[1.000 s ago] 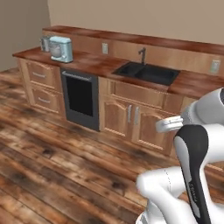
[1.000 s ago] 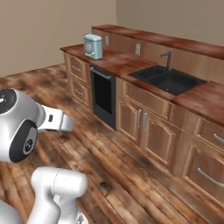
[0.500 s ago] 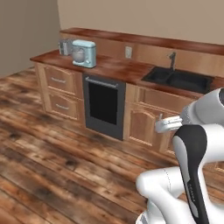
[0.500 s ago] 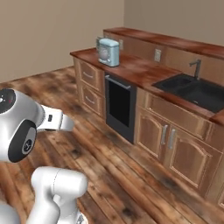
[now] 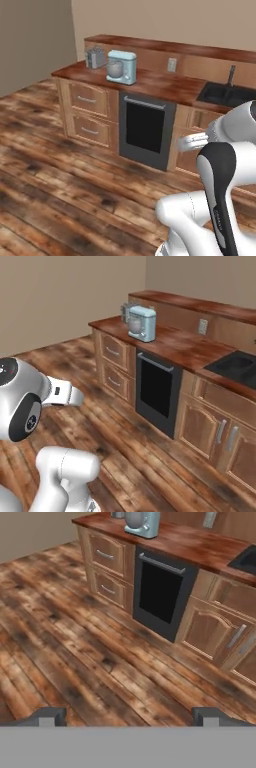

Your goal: Navigate to the stand mixer.

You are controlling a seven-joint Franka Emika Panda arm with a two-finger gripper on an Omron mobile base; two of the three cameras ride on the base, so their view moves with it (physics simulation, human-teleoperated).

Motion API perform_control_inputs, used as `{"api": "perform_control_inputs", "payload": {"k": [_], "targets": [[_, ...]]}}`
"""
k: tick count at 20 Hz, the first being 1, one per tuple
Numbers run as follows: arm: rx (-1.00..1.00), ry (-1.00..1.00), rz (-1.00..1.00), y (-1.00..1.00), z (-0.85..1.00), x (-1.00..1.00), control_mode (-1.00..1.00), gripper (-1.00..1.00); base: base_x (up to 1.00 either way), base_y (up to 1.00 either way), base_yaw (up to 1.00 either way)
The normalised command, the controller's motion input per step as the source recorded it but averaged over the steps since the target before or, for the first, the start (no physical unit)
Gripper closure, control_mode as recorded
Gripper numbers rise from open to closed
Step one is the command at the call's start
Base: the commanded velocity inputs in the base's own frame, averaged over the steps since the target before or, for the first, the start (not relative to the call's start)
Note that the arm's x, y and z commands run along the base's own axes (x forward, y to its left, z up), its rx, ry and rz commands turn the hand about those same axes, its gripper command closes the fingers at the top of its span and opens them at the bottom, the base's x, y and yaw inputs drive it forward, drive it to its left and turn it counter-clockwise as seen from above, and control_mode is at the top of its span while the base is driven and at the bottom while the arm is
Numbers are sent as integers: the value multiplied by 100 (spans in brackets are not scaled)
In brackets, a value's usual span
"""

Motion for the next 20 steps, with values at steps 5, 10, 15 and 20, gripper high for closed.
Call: {"api": "perform_control_inputs", "payload": {"k": [5, 10, 15, 20], "targets": [[0, 0, 0, 0, 0, 0, 100, -100, 100, 78, -19], [0, 0, 0, 0, 0, 0, 100, -100, 100, 71, -39], [0, 0, 0, 0, 0, 0, 100, -100, 100, 76, -48], [0, 0, 0, 0, 0, 0, 100, -100, 100, 96, -43]]}}
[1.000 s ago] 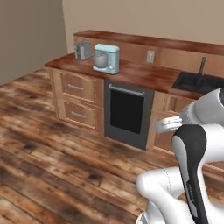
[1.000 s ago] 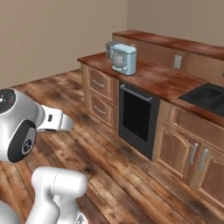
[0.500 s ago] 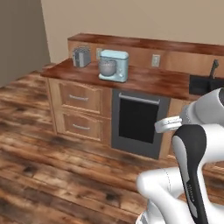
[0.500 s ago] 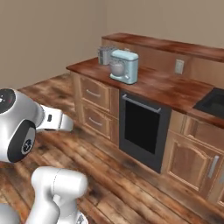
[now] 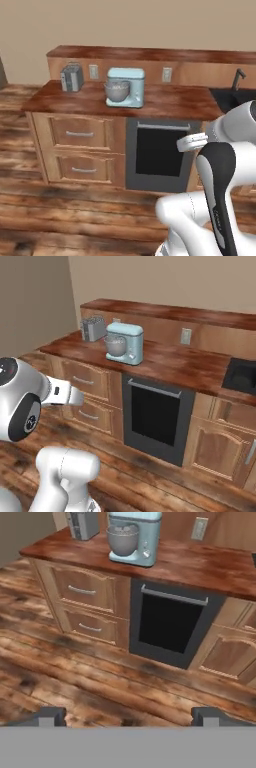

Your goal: Navigate to the stand mixer.

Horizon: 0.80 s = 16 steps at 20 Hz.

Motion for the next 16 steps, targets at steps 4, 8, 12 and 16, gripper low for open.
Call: {"api": "perform_control_inputs", "payload": {"k": [4, 8, 12, 16], "targets": [[0, 0, 0, 0, 0, 0, 100, -100, 100, 100, -40], [0, 0, 0, 0, 0, 0, 100, -100, 100, 100, -39], [0, 0, 0, 0, 0, 0, 100, -100, 100, 100, -36], [0, 0, 0, 0, 0, 0, 100, -100, 100, 99, -32]]}}
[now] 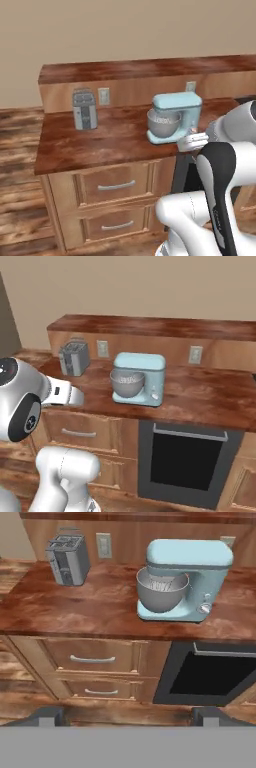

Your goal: Navigate to the stand mixer.

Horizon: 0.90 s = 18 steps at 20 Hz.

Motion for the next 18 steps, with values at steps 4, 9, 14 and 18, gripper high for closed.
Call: {"api": "perform_control_inputs", "payload": {"k": [4, 9, 14, 18], "targets": [[0, 0, 0, 0, 0, 0, 100, -100, 100, 24, -22], [0, 0, 0, 0, 0, 0, 100, -100, 100, -94, -5], [0, 0, 0, 0, 0, 0, 100, -100, 89, -35, 0], [0, 0, 0, 0, 0, 0, 100, -100, 100, 29, 0]]}}
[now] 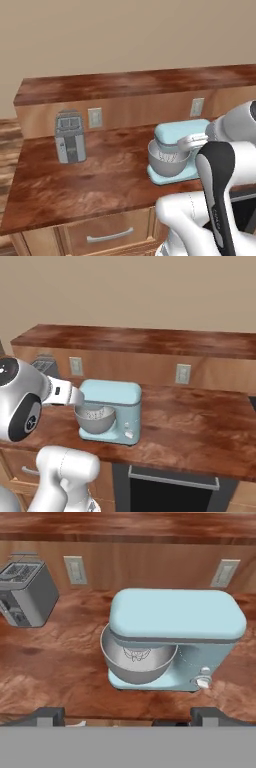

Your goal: Navigate to the stand mixer.

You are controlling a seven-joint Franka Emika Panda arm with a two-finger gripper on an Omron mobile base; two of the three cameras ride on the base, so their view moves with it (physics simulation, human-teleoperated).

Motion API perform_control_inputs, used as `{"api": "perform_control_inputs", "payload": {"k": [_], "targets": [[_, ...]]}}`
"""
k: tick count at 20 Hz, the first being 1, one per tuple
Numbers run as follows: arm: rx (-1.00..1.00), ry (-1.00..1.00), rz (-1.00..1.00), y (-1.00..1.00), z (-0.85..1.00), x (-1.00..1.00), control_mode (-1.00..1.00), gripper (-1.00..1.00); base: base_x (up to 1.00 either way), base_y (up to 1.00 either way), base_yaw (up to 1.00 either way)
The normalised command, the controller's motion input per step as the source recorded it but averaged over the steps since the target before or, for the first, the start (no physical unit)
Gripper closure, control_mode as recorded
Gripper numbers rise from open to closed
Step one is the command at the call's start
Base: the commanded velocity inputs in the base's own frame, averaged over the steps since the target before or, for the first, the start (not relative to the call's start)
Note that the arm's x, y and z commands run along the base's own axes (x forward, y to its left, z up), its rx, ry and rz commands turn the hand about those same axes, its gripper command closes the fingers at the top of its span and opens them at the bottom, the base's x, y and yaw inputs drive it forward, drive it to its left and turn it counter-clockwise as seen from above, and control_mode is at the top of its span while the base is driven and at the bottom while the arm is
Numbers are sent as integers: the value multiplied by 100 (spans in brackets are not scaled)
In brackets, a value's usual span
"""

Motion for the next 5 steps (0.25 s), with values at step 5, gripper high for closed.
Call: {"api": "perform_control_inputs", "payload": {"k": [5], "targets": [[0, 0, 0, 0, 0, 0, 100, -100, 100, -90, 19]]}}
